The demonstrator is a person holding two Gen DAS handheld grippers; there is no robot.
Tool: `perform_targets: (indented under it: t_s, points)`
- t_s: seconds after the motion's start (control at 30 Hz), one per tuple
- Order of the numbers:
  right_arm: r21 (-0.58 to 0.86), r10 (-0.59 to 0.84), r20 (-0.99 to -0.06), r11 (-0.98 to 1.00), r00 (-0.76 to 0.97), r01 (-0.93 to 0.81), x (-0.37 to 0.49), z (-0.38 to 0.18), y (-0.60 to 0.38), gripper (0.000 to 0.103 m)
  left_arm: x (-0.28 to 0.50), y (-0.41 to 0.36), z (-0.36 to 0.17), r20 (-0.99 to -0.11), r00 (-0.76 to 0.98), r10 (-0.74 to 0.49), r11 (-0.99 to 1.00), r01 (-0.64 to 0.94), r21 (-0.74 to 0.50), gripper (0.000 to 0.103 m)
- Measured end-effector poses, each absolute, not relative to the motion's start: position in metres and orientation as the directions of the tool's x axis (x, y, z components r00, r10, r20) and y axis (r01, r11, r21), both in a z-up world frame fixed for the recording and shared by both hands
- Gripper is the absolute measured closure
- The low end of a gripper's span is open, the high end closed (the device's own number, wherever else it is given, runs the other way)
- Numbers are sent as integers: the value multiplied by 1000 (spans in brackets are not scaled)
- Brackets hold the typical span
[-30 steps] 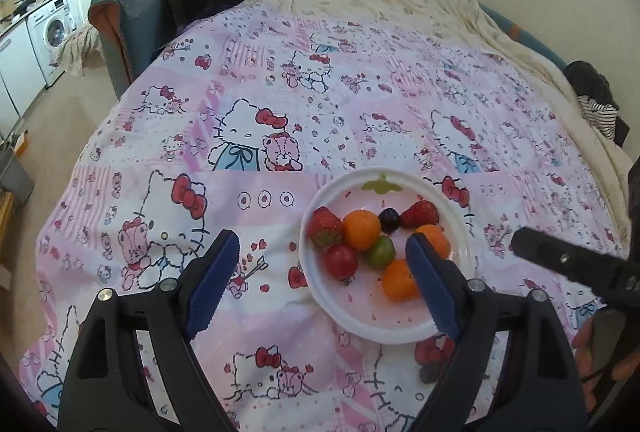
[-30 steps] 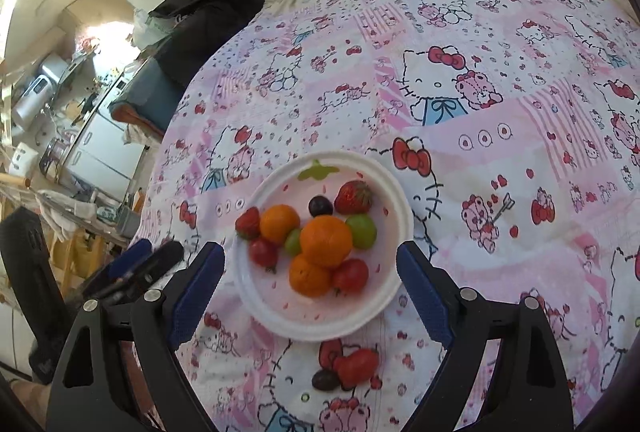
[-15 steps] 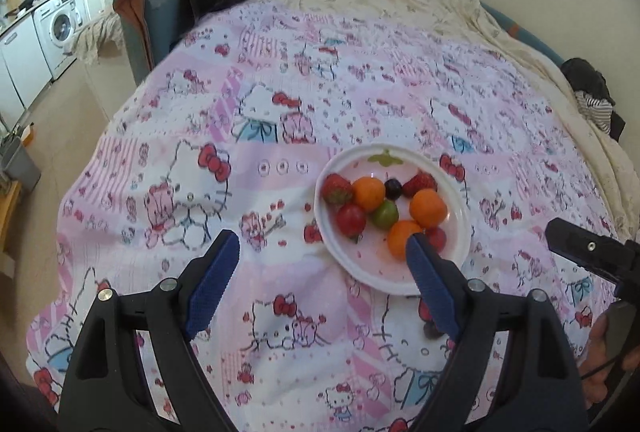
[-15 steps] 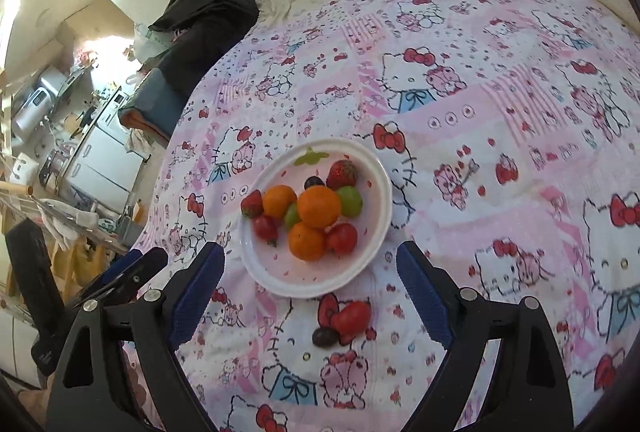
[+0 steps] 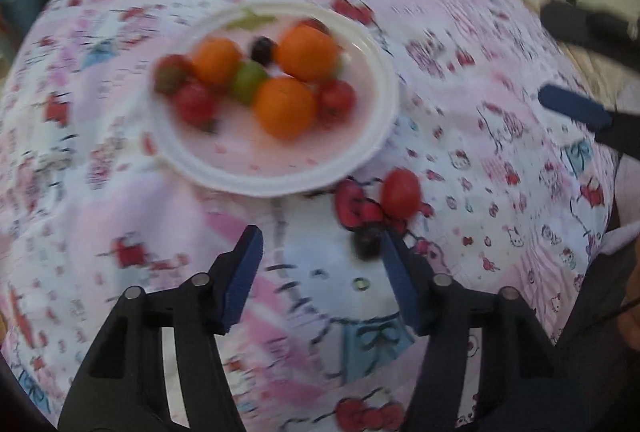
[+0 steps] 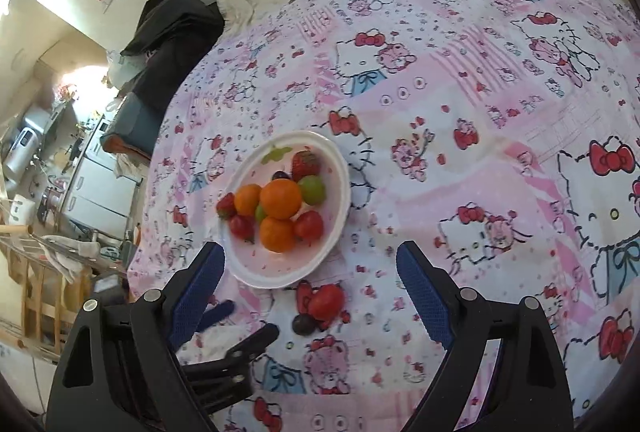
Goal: Organize fruits
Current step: 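Lift both tools away and grasp a dark plum with the left tool, then grasp a red tomato with the right tool while the left tool holds the plum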
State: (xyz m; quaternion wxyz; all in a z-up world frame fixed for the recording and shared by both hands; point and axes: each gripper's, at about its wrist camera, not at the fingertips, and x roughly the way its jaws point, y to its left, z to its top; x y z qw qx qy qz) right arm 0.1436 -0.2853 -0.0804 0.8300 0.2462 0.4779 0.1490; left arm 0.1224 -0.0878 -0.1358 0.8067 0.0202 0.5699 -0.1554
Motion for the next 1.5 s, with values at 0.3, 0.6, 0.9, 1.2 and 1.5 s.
perform_targets:
  t_s: [0.3, 0.6, 0.9, 1.2, 1.5]
  points:
    - [568, 484, -716, 823, 503, 17, 148, -87, -302, 13, 126, -118, -155, -942, 244, -229, 928, 347, -136, 82]
    - [547, 478, -730, 837, 488, -2, 152, -88, -290, 13, 125, -101, -146, -937, 266, -225, 940, 312, -137, 83]
    - [472, 459, -846, 882, 272, -22, 159, -131, -252, 29, 128, -45, -127, -926, 337, -168, 984, 111, -139, 83]
    - [423, 427, -894, 904, 134, -58, 167, -166, -213, 54, 124, -19, -109, -904, 395, -162, 987, 44, -157, 83]
    - [502, 496, -856, 865, 150, 5, 162, -163, -234, 70, 119, -5, -101, -894, 425, -143, 988, 14, -151, 83]
